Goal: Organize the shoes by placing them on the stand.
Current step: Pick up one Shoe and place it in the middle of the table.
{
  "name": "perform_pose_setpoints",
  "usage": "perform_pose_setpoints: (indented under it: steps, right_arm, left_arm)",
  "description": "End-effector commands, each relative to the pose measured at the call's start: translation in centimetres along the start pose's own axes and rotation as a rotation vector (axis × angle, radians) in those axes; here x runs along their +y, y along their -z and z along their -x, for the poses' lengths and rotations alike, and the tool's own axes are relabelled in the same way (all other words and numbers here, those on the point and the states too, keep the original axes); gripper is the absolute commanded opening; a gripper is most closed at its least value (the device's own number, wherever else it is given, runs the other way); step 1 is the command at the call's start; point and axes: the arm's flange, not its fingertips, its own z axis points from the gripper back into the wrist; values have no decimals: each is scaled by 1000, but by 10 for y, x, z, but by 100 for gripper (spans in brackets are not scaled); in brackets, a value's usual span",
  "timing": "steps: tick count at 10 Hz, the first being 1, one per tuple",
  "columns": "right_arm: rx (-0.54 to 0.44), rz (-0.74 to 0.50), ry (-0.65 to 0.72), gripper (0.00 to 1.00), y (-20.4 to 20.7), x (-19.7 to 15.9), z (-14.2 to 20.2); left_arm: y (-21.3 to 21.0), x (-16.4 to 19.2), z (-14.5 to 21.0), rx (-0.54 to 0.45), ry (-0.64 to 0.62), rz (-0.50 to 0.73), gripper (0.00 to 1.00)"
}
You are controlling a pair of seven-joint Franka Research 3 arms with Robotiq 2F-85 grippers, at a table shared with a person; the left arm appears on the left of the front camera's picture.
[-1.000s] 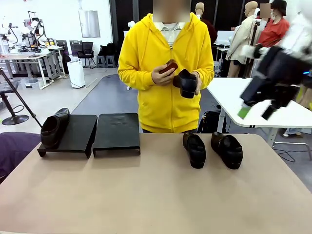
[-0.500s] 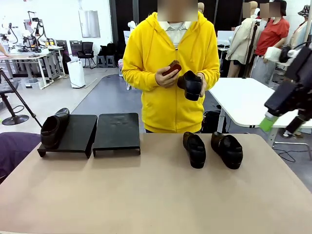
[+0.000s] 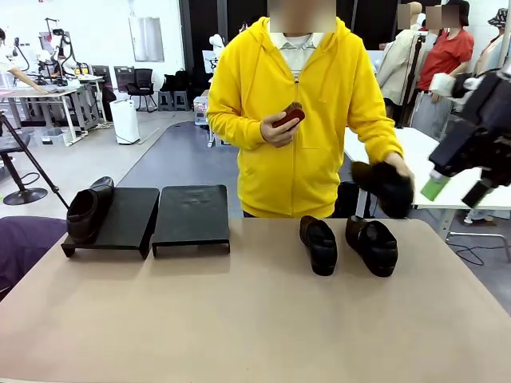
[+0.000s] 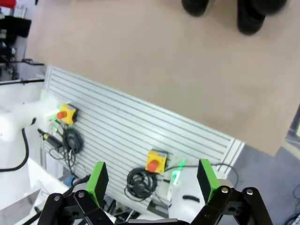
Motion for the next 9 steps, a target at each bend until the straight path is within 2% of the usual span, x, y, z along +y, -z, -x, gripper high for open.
perform_pose_setpoints:
  steps: [1,3,5,7,9]
  right_arm:
    - [17,-45,-8,100,-16,1,48]
    - [89,-95,19,100,-42,-1,104]
    - [171,-169,34,100,-53,-8,143]
    - [148,-194,46,100,-43,-15,149]
    - [127,-144,60,100,-30,-7,124]
  left_arm:
    - [-2,1,2,0,12,11,100]
    - [-2,1,2,0,12,11,100]
    - [-2,1,2,0,12,11,100]
    - [-2,1,2,0,12,11,100]
    - [-2,1,2,0,12,11,100]
